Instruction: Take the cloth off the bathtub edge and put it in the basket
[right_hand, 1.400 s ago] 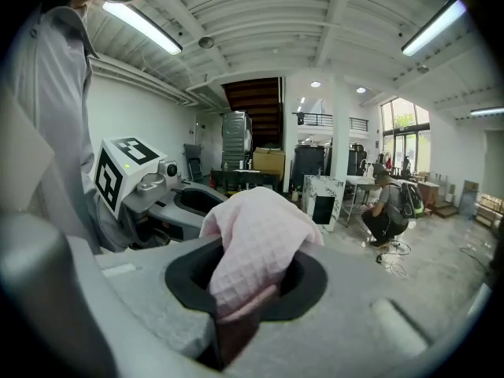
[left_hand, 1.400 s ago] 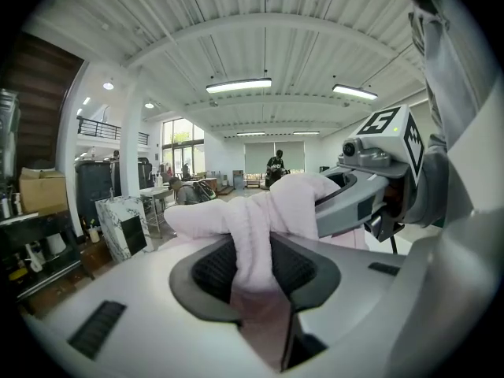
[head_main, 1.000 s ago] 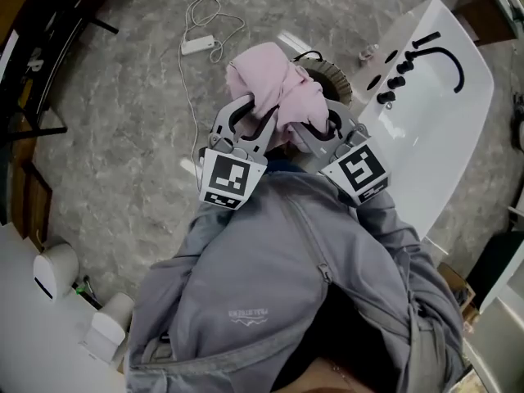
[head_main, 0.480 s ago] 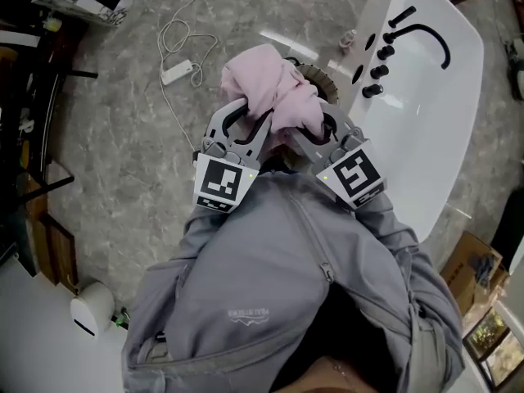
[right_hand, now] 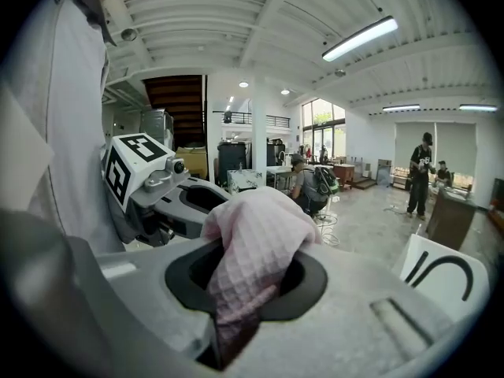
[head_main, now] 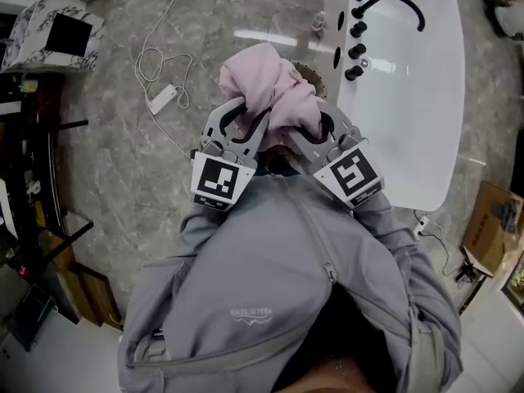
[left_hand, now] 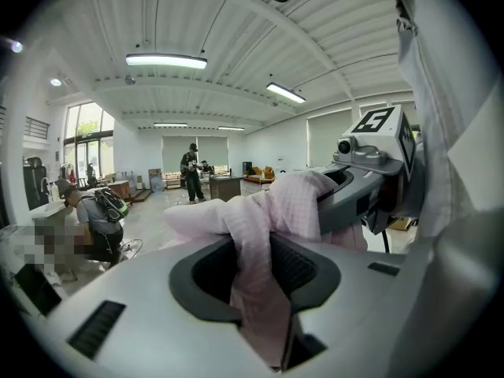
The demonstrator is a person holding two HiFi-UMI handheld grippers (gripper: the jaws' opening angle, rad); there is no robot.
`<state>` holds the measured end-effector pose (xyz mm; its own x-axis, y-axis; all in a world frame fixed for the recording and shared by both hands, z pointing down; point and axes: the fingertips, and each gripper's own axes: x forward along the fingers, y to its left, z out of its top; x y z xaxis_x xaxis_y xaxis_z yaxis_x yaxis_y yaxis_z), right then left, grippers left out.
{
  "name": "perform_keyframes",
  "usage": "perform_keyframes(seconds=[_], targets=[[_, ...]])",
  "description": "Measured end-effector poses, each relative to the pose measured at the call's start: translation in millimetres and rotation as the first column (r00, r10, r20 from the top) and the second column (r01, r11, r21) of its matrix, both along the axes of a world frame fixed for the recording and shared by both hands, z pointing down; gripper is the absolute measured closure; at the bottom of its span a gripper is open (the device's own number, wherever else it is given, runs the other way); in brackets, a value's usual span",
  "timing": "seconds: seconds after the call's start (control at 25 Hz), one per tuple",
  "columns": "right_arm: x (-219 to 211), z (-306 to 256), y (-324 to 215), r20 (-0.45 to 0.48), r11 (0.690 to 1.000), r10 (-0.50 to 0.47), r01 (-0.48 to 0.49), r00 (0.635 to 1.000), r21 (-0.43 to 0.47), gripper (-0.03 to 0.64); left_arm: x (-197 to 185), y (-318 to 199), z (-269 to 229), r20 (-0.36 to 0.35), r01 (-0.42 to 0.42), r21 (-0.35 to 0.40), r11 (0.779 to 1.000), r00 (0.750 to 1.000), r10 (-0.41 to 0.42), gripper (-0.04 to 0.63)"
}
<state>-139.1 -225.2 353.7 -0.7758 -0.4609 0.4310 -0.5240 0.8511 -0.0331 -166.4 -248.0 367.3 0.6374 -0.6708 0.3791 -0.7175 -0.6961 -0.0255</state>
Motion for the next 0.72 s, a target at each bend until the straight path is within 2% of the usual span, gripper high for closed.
perform_keyframes(seconds=[0.2,0.4,0.56,0.72], targets=[[11.6,5.0,-17.9,-0.003,0.995,0.095,-0.096,0.995,-0.014,0.538,14.0,-19.5,5.4,-0.003,-0.089,-0.017,0.996,0.996,0.089,0.482],[24.1,20.4,-33.9,-0.021,0.988,0.151,-0.152,0.988,-0.030,0.538,29.6,-36.7,17.1,-0.001,-0.174,-0.033,0.984,0.985,0.174,0.483],[29.7,40.7,-44.3,-0.028,0.984,0.172,-0.173,0.985,-0.049,0.538,34.3,-46.9,38.2,0.001,-0.193,-0.076,0.978,0.981,0.194,0.482],[33.5,73.1,-52.8,-0.044,0.980,0.178,-0.181,0.983,-0.084,0.538,35.3,-56.2,74.2,0.034,-0.194,-0.117,0.974,0.979,0.199,0.482]])
